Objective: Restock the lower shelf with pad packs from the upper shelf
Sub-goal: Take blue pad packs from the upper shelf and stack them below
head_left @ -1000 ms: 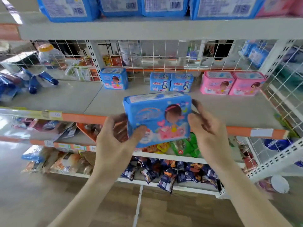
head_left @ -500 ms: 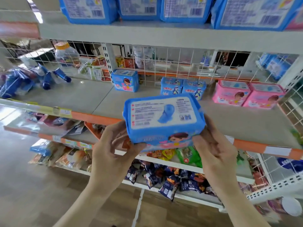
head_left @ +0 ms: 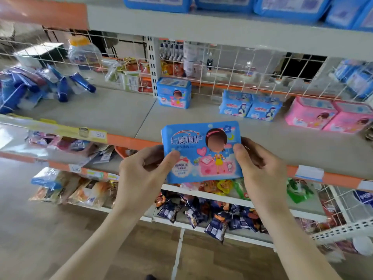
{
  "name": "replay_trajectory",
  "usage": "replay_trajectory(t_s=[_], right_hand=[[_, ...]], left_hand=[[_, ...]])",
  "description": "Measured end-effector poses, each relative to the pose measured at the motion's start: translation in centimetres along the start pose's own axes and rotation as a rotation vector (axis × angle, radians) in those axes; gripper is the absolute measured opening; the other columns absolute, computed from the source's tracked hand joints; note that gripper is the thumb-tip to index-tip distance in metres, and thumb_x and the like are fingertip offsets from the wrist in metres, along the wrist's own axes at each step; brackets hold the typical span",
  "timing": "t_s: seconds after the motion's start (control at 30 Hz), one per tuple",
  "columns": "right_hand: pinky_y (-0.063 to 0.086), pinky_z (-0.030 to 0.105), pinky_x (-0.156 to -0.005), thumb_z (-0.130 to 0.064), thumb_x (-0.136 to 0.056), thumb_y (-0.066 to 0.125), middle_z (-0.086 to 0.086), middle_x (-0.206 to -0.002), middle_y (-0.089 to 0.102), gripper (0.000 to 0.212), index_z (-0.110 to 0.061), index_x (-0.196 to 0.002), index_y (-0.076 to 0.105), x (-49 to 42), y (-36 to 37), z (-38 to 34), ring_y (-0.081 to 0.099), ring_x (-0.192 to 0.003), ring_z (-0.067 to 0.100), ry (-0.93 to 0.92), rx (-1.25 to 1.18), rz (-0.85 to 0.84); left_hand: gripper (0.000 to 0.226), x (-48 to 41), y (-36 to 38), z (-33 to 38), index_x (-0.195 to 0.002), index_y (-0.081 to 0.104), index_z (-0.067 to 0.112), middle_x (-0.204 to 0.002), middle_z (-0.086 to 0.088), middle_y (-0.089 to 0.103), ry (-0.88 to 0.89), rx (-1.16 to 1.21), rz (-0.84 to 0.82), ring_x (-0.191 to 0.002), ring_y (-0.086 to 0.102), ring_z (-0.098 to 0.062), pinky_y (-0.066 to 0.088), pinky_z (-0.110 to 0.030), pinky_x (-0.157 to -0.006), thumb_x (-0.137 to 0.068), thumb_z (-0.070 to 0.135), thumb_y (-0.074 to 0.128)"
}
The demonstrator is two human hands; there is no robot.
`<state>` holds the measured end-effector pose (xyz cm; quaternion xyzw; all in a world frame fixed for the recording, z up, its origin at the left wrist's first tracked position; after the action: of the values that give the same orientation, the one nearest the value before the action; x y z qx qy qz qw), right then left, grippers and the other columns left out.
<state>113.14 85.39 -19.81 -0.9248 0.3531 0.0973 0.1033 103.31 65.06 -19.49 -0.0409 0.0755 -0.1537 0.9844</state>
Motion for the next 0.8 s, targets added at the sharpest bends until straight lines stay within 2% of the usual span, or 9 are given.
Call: replay_trajectory(t_s=[0.13, 0.23, 0.27, 0.37, 0.5, 0.57, 0.67, 0.73, 0.8], right_hand=[[0.050, 0.008, -0.068, -0.022, -0.091, 0.066, -0.026, -0.087, 0.074, 0.015, -0.034, -0.100, 0.070, 0.1, 3.5, 0.4, 0.070, -0.086, -0.007, 0.022, 0.015, -0.003], [0.051, 0.010, -0.066, -0.027, -0.084, 0.071, -0.007, -0.103, 0.077, 0.052, -0.025, -0.134, 0.057, 0.3, 5.7, 1.1, 0.072, -0.092, 0.000, 0.102, -0.014, -0.061], [0.052, 0.010, -0.066, -0.023, -0.085, 0.072, -0.005, -0.105, 0.077, 0.055, -0.024, -0.137, 0.055, 0.4, 6.3, 1.4, 0.072, -0.092, 0.001, 0.123, -0.013, -0.062], [0.053, 0.013, -0.067, -0.008, -0.089, 0.070, -0.010, -0.099, 0.077, 0.040, -0.025, -0.125, 0.064, 0.6, 7.3, 2.3, 0.072, -0.090, 0.003, 0.116, 0.020, -0.085], [0.056, 0.028, -0.087, 0.001, -0.085, 0.072, -0.011, -0.108, 0.075, 0.049, -0.022, -0.128, 0.064, 0.8, 6.4, 3.8, 0.070, -0.102, 0.007, 0.104, 0.075, -0.034], [0.054, 0.039, -0.096, 0.002, -0.083, 0.074, -0.011, -0.115, 0.074, 0.054, -0.023, -0.129, 0.063, 0.4, 5.5, 4.6, 0.067, -0.111, 0.010, 0.101, 0.049, 0.020], [0.050, 0.041, -0.104, 0.006, -0.083, 0.073, -0.013, -0.119, 0.072, 0.056, -0.024, -0.129, 0.063, -1.0, 4.4, 5.4, 0.064, -0.118, 0.008, 0.110, -0.012, 0.071], [0.048, 0.041, -0.106, 0.007, -0.083, 0.072, -0.015, -0.120, 0.071, 0.057, -0.029, -0.126, 0.063, -2.3, 3.7, 5.9, 0.063, -0.119, 0.007, 0.103, -0.029, 0.067], [0.047, 0.042, -0.108, 0.003, -0.083, 0.074, -0.018, -0.122, 0.069, 0.057, -0.034, -0.126, 0.063, -3.9, 2.9, 6.8, 0.061, -0.122, 0.005, 0.111, -0.034, 0.059]], left_hand=[[0.011, -1.9, -3.2, -1.3, -0.091, 0.072, 0.031, -0.086, 0.017, 0.077, 0.000, -0.023, -0.026, -0.082, 0.073, -0.002, 0.055, -0.016, -0.063, -0.081, 0.037, 0.071], [0.009, -3.0, -4.8, -2.5, -0.093, 0.071, 0.033, -0.086, 0.018, 0.076, -0.001, -0.037, -0.029, -0.082, 0.073, -0.002, 0.057, -0.017, -0.066, -0.086, 0.027, 0.073], [0.011, -3.4, -5.2, -2.9, -0.093, 0.070, 0.033, -0.086, 0.019, 0.076, 0.000, -0.038, -0.037, -0.082, 0.073, -0.002, 0.057, -0.017, -0.067, -0.087, 0.025, 0.073], [0.024, -4.6, -5.5, -4.4, -0.108, 0.069, 0.032, -0.088, 0.026, 0.074, 0.001, -0.095, -0.091, -0.085, 0.071, 0.003, 0.056, -0.014, -0.070, -0.088, 0.020, 0.073], [0.059, -5.3, -4.1, -5.4, -0.133, 0.060, 0.035, -0.118, 0.020, 0.071, 0.003, -0.065, -0.165, -0.107, 0.066, 0.003, 0.055, -0.016, -0.089, -0.084, 0.006, 0.076], [0.070, -5.6, -2.9, -5.3, -0.123, 0.057, 0.053, -0.124, 0.024, 0.066, 0.036, -0.011, -0.174, -0.114, 0.063, 0.004, 0.052, -0.013, -0.090, -0.082, -0.001, 0.076], [0.079, -6.6, -0.8, -5.4, -0.112, 0.057, 0.071, -0.129, 0.030, 0.062, 0.081, -0.054, -0.179, -0.121, 0.060, 0.000, 0.050, -0.015, -0.096, -0.084, 0.000, 0.075], [0.073, -7.3, 0.6, -5.6, -0.123, 0.057, 0.060, -0.130, 0.026, 0.063, 0.088, -0.063, -0.174, -0.122, 0.060, -0.002, 0.051, -0.021, -0.099, -0.086, 0.000, 0.073], [0.064, -8.1, 2.0, -5.8, -0.134, 0.058, 0.039, -0.131, 0.018, 0.065, 0.053, -0.056, -0.168, -0.120, 0.062, -0.002, 0.053, -0.025, -0.097, -0.087, -0.002, 0.071]])
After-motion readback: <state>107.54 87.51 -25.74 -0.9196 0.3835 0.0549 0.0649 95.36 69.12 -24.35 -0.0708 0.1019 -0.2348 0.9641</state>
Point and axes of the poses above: each hand's wrist, its own x-axis away from the middle knuckle, its own y-axis out of the palm, z = x × y, the point moved 4 cm from there along -x, towards the middle knuckle
